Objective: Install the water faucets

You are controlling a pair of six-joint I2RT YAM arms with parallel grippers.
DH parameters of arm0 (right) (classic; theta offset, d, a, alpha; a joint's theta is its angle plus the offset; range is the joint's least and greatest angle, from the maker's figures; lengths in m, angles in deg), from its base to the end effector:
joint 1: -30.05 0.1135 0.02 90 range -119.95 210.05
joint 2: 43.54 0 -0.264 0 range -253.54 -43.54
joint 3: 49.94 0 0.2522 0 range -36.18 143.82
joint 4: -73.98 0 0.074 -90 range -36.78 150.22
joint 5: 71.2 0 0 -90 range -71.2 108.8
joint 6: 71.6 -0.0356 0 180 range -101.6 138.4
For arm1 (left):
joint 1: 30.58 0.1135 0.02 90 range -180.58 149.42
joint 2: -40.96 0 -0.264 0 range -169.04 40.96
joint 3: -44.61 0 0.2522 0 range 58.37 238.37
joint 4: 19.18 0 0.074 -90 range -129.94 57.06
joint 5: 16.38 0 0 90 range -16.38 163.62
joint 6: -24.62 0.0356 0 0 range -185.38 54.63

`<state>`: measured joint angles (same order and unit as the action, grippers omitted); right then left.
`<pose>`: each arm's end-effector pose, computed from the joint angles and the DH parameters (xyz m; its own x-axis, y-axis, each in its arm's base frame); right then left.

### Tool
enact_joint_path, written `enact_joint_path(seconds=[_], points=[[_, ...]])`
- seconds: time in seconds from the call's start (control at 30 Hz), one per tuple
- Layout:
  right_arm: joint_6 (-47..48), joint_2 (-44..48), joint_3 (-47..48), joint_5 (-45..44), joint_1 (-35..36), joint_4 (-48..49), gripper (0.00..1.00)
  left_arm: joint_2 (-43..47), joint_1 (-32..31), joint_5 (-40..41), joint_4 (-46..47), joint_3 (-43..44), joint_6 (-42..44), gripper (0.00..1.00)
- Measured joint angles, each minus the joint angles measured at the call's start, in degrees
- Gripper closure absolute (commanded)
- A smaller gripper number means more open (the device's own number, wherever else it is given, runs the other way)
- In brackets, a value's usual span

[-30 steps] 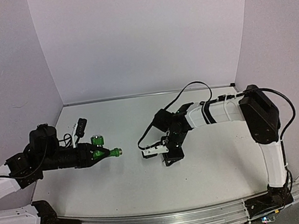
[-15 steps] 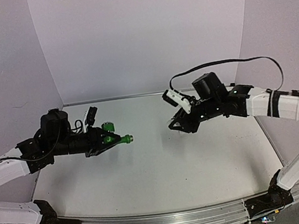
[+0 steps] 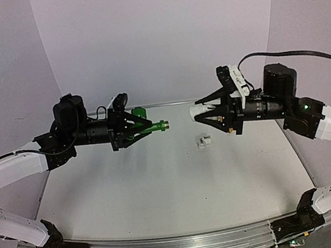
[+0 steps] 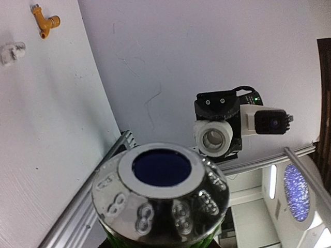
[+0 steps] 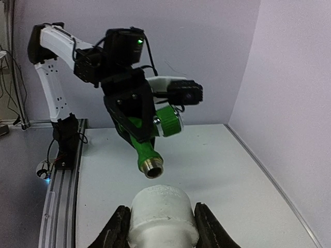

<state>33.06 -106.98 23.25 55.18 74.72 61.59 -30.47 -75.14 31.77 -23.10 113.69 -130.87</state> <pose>0.1651 0.1929 0.3876 0.2182 -0.0708 -0.9733 -0.9635 0.1427 -0.2264 0.1884 -0.2189 0.3424 -0.9378 -0.0277 -0.3461 0.3421 0.0969 -0.9347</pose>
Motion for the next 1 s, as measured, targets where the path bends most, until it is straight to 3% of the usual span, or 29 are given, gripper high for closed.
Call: enact_joint_path(seconds=[0.4,0.73,1.0], points=[[2.7,-6.4,1.3,13.7,0.0,7.5,1.0,-1.0,-3.2,-2.7,11.6,0.1,-12.3,1.0],[-0.5,-8.8,1.8,16.3,0.1,18.4,1.0,-0.8,-6.5,0.1,13.0,0.1,-13.0,1.0],[-3.7,-10.4,2.1,18.7,0.0,21.2,1.0,1.2,-6.8,2.7,13.3,0.1,-12.5,1.0]])
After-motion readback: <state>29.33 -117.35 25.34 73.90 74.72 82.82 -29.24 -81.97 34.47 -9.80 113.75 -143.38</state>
